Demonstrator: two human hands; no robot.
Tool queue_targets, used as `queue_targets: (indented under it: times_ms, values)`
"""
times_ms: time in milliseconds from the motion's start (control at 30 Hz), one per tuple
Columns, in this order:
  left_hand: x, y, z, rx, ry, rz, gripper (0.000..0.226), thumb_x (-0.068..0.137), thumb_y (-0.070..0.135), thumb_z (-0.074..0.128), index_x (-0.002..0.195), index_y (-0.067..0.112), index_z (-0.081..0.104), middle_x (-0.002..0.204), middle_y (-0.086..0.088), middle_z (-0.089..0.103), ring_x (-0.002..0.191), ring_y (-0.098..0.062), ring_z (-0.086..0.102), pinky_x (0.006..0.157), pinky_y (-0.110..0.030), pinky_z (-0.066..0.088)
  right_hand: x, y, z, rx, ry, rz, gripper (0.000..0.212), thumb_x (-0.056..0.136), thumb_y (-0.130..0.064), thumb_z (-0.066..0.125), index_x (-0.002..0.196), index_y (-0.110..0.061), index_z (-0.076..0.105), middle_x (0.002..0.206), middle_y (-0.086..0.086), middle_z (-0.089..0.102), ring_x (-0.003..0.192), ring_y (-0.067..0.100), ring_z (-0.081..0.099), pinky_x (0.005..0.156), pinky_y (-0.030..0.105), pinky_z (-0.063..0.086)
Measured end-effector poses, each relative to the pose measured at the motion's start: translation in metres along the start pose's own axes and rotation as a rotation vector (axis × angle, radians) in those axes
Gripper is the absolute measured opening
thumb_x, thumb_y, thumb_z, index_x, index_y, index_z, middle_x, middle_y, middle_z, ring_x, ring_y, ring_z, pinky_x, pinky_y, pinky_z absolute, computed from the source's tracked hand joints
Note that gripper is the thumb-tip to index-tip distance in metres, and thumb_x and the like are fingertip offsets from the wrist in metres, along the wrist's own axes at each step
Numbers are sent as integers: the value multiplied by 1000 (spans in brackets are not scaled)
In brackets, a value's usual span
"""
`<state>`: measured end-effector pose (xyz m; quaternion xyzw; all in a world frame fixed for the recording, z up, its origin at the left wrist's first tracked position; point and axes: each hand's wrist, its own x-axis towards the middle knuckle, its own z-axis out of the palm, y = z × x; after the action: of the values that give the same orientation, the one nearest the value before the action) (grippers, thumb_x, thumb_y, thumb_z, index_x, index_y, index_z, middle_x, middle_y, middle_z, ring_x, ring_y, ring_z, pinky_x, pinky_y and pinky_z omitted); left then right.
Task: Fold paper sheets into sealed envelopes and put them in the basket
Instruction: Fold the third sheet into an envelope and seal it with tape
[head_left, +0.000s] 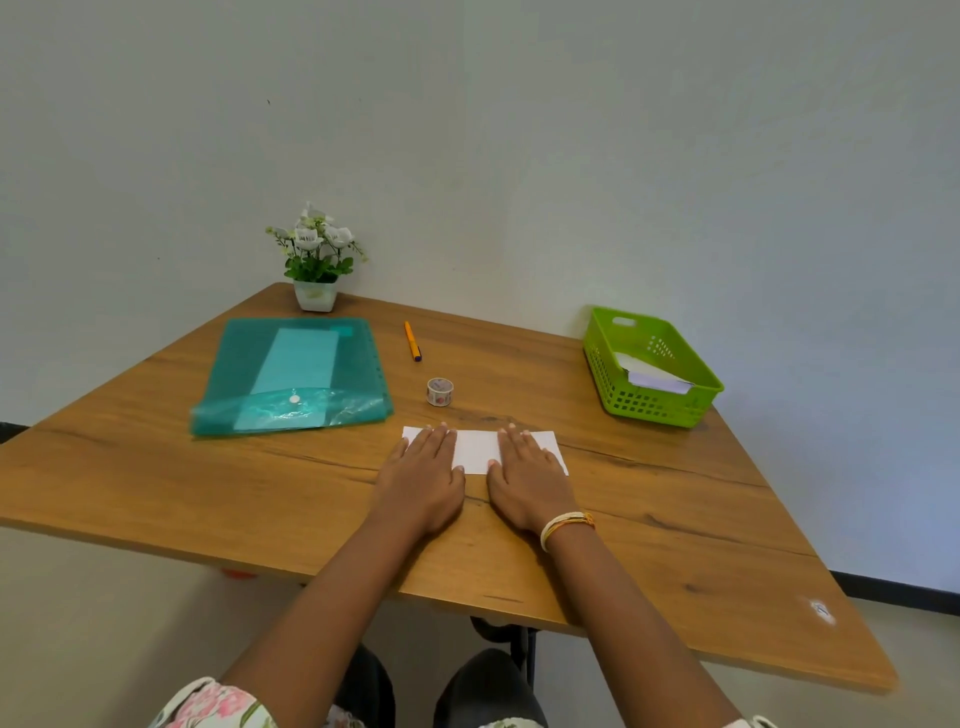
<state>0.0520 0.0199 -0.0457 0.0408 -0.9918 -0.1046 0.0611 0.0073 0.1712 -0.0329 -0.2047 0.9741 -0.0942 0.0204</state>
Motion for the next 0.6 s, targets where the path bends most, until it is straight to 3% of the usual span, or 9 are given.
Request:
queue_targets:
  times_ms: [200, 600]
  values:
    - [-3, 7, -2, 3, 17, -154, 62, 100, 41, 22, 153, 14, 4, 162, -4, 3, 148, -19, 2, 119, -37, 4, -2, 24, -4, -21, 2, 130, 61, 102, -42, 18, 155, -15, 6, 163, 2, 2, 150, 18, 2, 121, 38, 5]
    - [-7, 7, -2, 2, 34, -186, 63, 99, 43, 20, 153, 14, 4, 162, -5, 1, 148, -20, 0, 120, -39, 3, -2, 12, 2, 2, 37, 264, 64, 100, -43, 19, 155, -12, 6, 163, 6, 2, 150, 22, 2, 121, 40, 6]
